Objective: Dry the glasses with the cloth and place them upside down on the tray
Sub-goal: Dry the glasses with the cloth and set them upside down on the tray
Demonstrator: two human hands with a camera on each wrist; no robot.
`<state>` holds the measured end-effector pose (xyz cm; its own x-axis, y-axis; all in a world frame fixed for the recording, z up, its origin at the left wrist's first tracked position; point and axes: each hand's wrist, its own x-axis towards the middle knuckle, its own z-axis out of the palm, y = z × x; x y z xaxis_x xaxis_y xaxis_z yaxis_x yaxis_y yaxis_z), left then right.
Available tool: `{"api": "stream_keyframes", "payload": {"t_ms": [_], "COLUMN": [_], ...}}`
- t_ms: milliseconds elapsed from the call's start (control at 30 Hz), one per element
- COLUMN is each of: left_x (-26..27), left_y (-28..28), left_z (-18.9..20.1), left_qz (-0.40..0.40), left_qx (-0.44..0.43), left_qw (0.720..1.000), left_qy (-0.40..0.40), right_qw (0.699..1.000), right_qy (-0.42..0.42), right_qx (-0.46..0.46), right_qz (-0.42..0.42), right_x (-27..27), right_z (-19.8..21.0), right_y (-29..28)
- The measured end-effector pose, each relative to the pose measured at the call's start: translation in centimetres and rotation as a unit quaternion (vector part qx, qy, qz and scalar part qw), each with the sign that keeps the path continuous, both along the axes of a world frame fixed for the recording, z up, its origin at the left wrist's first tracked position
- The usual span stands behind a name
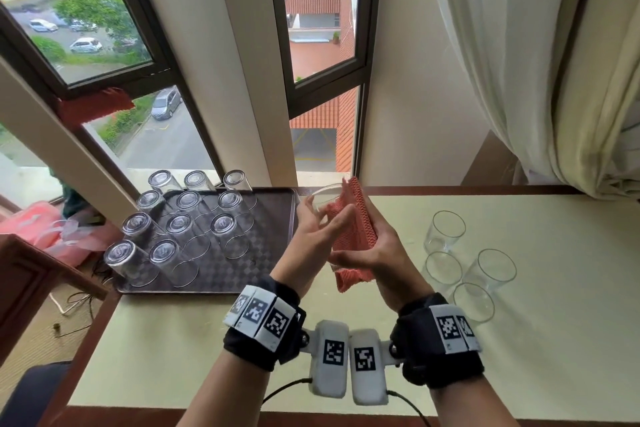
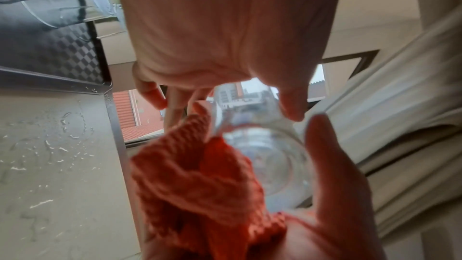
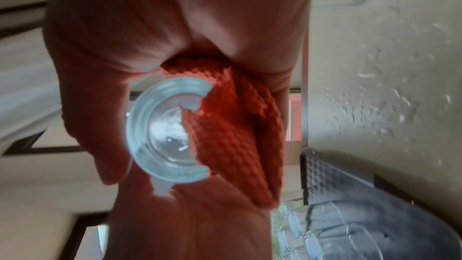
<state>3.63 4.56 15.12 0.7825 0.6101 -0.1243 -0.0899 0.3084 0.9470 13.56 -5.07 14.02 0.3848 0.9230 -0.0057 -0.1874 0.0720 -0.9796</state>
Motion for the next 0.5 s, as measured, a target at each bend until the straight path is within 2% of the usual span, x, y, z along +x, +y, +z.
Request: {"api": "stream_keyframes", "payload": {"t_ms": [100, 167, 233, 367, 433, 500], "left_x": [-0.1, -0.3, -0.4, -0.7, -0.8, -0.8], "left_y": [0.7, 1.1, 1.5, 2.1, 1.7, 1.1], "left_z": [0.1, 0.4, 0.7, 1.1, 1.7, 2.1], "left_qz": [-0.032, -0.047, -0.058, -0.044, -0.07, -0.051], "left_qx": [0.003, 0.007, 0.017, -0.028, -0.019, -0.029], "left_qw": [0.999, 0.999, 0.998, 0.998, 0.997, 0.998], "left_qy": [0.011, 0.001, -0.002, -0.023, -0.037, -0.032], "right_qw": [0.997, 0.995, 0.998, 0.999, 0.999, 0.999], "right_qy": [0.069, 0.086, 0.064, -0.026, -0.037, -0.024], "right_qx": [0.017, 0.023, 0.016, 0.014, 0.021, 0.023], "right_qz": [0.039, 0.042, 0.019, -0.017, -0.008, 0.011], "right_x": [0.2, 0.3, 0.3, -0.1, -0.4, -0.7], "right_z": [0.3, 0.4, 0.5, 0.7, 0.8, 1.1], "right_y": [-0.2, -0.2, -0.1, 0.1, 0.2, 0.2]}}
